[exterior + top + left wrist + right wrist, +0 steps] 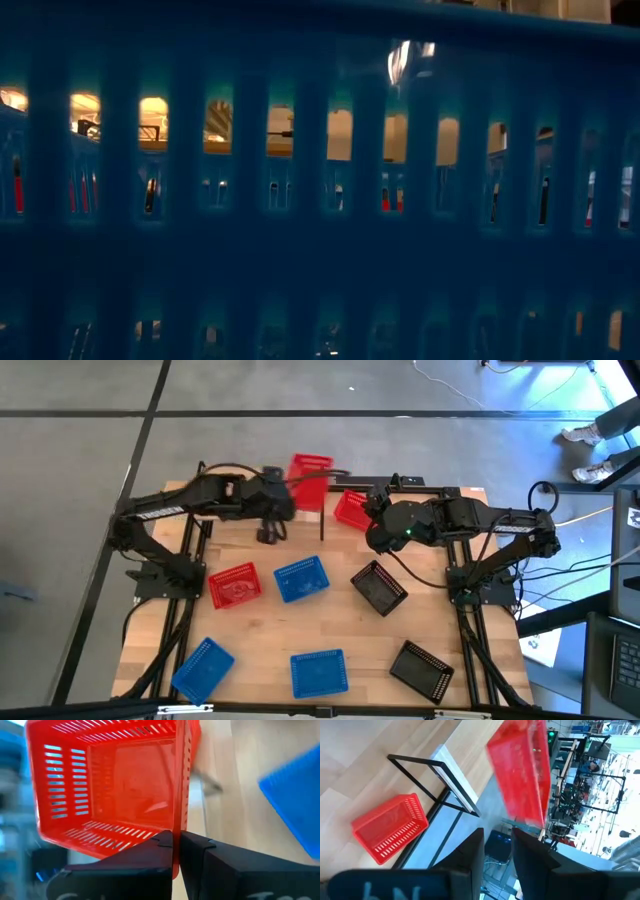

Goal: Stack baskets on shelf by color
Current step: Put the bottom right red bin on the shelf

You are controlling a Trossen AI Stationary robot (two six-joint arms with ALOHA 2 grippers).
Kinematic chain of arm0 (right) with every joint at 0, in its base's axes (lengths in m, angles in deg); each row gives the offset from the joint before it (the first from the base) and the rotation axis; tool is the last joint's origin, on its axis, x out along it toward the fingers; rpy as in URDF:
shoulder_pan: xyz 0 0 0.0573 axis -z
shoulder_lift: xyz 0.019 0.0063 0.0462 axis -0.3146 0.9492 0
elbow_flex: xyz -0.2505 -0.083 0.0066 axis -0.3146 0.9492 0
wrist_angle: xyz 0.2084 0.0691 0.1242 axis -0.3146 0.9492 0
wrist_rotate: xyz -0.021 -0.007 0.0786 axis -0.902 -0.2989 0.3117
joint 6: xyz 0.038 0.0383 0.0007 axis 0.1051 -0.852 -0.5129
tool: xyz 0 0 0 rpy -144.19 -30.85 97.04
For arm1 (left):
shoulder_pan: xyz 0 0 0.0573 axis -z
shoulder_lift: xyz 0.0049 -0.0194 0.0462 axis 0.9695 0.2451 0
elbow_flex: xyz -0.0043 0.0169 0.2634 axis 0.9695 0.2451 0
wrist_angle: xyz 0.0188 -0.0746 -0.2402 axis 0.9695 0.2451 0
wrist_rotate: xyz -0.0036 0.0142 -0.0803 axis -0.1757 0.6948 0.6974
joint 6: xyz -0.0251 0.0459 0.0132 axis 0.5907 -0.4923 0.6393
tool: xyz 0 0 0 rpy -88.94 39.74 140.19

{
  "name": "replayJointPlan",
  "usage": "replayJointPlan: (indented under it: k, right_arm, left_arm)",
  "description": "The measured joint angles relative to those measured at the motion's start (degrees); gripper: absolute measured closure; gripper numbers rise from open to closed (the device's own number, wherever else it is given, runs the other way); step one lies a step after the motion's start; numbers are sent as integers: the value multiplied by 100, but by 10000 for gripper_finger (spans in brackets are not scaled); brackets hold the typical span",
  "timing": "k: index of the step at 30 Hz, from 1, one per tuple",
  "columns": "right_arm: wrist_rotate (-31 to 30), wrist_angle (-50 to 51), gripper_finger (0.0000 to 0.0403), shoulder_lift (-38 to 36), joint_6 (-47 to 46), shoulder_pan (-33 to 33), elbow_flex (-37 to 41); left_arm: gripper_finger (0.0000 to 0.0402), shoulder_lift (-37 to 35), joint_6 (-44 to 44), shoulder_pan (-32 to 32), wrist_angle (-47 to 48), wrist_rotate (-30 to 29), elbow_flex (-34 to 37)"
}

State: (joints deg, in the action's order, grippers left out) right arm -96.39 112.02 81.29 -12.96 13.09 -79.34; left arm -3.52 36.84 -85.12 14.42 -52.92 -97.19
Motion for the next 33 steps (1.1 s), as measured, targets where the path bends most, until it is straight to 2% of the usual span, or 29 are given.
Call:
replayJointPlan:
  k: [8,14,17,23,26,30,33]
  right_arm:
    - [9,-11,303,-2,-823,-5,0]
    - [180,-53,303,-23,-2373,-2,-142]
    - [364,17,303,-29,-3335,24,-451]
    - [1370,316,303,-41,-5404,244,-1248]
    - [1894,532,303,-42,-6198,383,-1529]
    - [2359,654,303,-42,-6540,568,-1665]
    - [2425,668,303,-33,-6524,643,-1665]
  left_arm:
    - [401,-617,1160,-597,1440,3,-5]
    - [401,-807,1423,-1113,2329,198,46]
    - [401,-889,1554,-1324,2372,676,183]
    - [401,-1101,1541,-1743,2387,1207,749]
    - [401,-1293,1378,-1981,2382,1212,1123]
    - [401,-1571,1118,-2256,2360,988,1600]
    - [401,-1749,676,-2423,2321,961,1912]
